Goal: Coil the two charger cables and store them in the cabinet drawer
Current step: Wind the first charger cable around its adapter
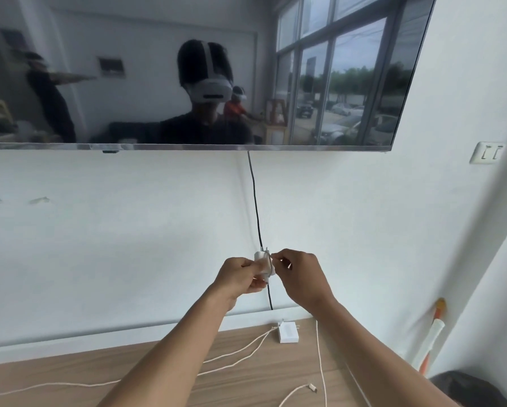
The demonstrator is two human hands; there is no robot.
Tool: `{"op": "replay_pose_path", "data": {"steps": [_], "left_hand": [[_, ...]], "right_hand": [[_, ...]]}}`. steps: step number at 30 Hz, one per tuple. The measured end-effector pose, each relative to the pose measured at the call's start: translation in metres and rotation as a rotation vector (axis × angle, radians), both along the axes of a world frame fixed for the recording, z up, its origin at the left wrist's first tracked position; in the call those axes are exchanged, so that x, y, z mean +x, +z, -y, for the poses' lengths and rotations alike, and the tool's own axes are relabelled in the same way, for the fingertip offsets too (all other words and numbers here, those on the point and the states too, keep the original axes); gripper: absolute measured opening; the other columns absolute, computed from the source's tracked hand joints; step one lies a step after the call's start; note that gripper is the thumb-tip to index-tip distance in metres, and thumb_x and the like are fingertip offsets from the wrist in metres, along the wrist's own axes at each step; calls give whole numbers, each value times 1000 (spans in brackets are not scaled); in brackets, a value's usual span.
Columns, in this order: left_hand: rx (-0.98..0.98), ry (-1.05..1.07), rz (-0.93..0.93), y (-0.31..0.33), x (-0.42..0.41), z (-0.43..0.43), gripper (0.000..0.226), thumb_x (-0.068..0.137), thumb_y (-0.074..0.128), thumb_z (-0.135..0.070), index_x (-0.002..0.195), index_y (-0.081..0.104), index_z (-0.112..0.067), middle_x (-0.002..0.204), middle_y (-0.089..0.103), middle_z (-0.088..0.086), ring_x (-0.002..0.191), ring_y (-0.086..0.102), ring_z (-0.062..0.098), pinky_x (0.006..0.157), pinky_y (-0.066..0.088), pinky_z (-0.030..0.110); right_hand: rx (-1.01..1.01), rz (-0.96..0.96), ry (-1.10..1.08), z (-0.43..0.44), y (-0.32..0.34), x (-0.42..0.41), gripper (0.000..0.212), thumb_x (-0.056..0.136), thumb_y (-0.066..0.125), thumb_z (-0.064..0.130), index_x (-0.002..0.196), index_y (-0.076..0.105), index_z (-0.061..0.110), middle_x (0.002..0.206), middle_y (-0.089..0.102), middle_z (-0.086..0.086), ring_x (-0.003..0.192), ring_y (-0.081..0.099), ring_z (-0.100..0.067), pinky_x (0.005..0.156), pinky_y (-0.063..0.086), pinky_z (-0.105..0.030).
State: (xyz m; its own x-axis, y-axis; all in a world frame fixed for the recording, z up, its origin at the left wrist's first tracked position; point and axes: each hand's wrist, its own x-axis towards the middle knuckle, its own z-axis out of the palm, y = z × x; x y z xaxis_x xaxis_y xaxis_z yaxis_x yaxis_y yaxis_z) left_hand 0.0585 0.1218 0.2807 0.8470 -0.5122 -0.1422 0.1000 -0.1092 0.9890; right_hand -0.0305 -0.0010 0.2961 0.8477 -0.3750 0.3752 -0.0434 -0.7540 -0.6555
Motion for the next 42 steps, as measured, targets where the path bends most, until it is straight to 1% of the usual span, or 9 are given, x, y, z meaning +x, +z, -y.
{"op": "replay_pose_path", "data": {"steps": [4, 7, 10, 18, 25, 30, 35, 39, 42], "left_hand": [[-124, 55, -165, 4, -1, 7, 31, 89, 68, -24, 93, 69, 6, 75, 70, 12, 61, 65, 22, 75, 61, 33], [-194, 93, -256, 7, 1, 11, 28, 89, 68, -23, 92, 67, 5, 76, 70, 13, 57, 67, 21, 71, 61, 35], [-205, 90, -251, 9, 2, 13, 29, 89, 69, -23, 94, 67, 6, 83, 69, 16, 60, 67, 23, 70, 60, 36], [-260, 40, -221, 19, 3, 14, 35, 90, 66, -30, 102, 69, 3, 86, 74, 13, 70, 70, 22, 79, 60, 36], [-197, -41, -81, 26, -2, 16, 30, 89, 65, -39, 90, 72, -9, 80, 73, 2, 77, 63, 16, 86, 56, 32], [-151, -169, 80, 26, -8, 9, 21, 93, 62, -26, 91, 71, -8, 89, 69, 6, 86, 62, 20, 96, 52, 34], [-4, -285, 272, 24, -7, -2, 23, 96, 58, -22, 103, 70, -3, 100, 69, 14, 88, 65, 21, 97, 53, 39], [169, -371, 382, 19, -6, -13, 23, 95, 58, -34, 98, 72, -17, 101, 74, 6, 96, 71, 19, 99, 51, 43], [282, -399, 459, 16, -9, -18, 40, 82, 58, -50, 97, 73, -17, 99, 74, 10, 95, 70, 24, 94, 52, 48]], "right_hand": [[64, 63, 7, -6, -5, -7, 17, 94, 56, 28, 92, 72, 23, 72, 66, 9, 51, 52, -3, 51, 36, -14], [82, 84, 26, -12, -13, -12, 19, 93, 57, 20, 97, 74, 27, 77, 68, 13, 58, 54, 4, 54, 36, -11], [85, 129, 24, -13, -18, -14, 22, 92, 57, 12, 99, 74, 25, 75, 65, 16, 58, 54, 6, 53, 35, -8], [195, 198, 3, -11, -29, -20, 13, 91, 58, 5, 89, 70, 9, 74, 67, 2, 49, 45, -2, 49, 33, -10], [301, 209, -22, -2, -35, -17, 12, 92, 60, 12, 83, 66, 17, 70, 63, 8, 41, 39, -6, 45, 30, -11], [281, 159, -25, 18, -29, -14, 17, 90, 64, 19, 73, 64, 23, 61, 59, 10, 42, 34, -7, 45, 29, -12], [93, 15, 13, 36, -12, -14, 13, 89, 63, 20, 78, 69, 22, 58, 54, 11, 45, 44, -4, 48, 32, -12], [-15, -181, 71, 46, 7, -15, 16, 87, 66, 27, 72, 65, 29, 65, 59, 12, 51, 47, -1, 54, 36, -15], [-30, -312, 76, 56, 23, -16, 11, 85, 70, 30, 79, 73, 21, 72, 66, 8, 57, 50, -2, 56, 39, -17]]}}
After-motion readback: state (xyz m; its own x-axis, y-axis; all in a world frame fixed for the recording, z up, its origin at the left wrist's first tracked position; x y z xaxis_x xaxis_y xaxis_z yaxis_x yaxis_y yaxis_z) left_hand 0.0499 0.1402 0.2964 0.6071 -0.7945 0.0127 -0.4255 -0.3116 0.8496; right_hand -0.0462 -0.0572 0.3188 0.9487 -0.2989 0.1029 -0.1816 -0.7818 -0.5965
